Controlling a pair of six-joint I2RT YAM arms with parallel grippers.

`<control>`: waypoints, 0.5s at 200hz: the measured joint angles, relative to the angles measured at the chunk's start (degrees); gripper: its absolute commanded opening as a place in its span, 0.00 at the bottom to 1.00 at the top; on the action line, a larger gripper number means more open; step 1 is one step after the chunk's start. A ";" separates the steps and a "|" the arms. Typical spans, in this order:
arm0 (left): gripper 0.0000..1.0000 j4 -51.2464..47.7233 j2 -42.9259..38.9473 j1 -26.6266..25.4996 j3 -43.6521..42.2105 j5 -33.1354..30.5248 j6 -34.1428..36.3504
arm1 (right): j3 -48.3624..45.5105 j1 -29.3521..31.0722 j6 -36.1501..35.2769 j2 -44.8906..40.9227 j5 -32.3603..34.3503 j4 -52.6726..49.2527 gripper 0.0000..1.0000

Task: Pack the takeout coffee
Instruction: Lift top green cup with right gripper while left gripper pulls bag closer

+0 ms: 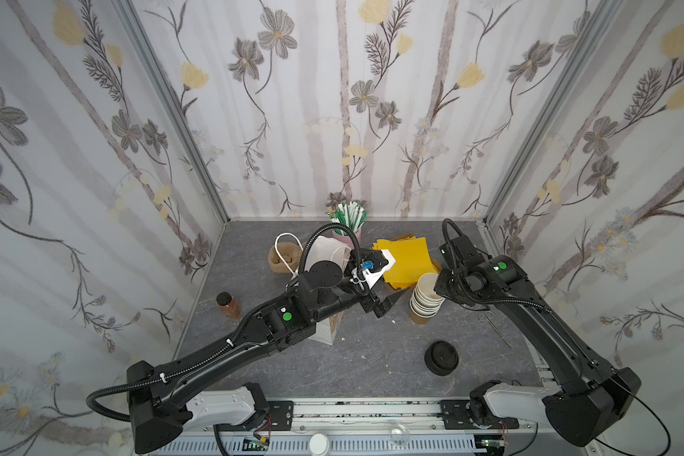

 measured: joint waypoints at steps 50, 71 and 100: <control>1.00 0.00 -0.17 0.00 -0.11 -1.07 0.28 | 0.70 0.15 -0.15 0.68 -0.02 -0.09 0.04; 1.00 0.00 -0.17 0.00 -0.15 -1.14 0.66 | 0.79 0.17 -0.15 0.57 -0.07 -0.15 0.03; 1.00 0.00 -0.15 0.00 -0.20 -1.51 1.11 | 0.79 0.17 -0.02 -0.44 -0.48 -0.13 0.02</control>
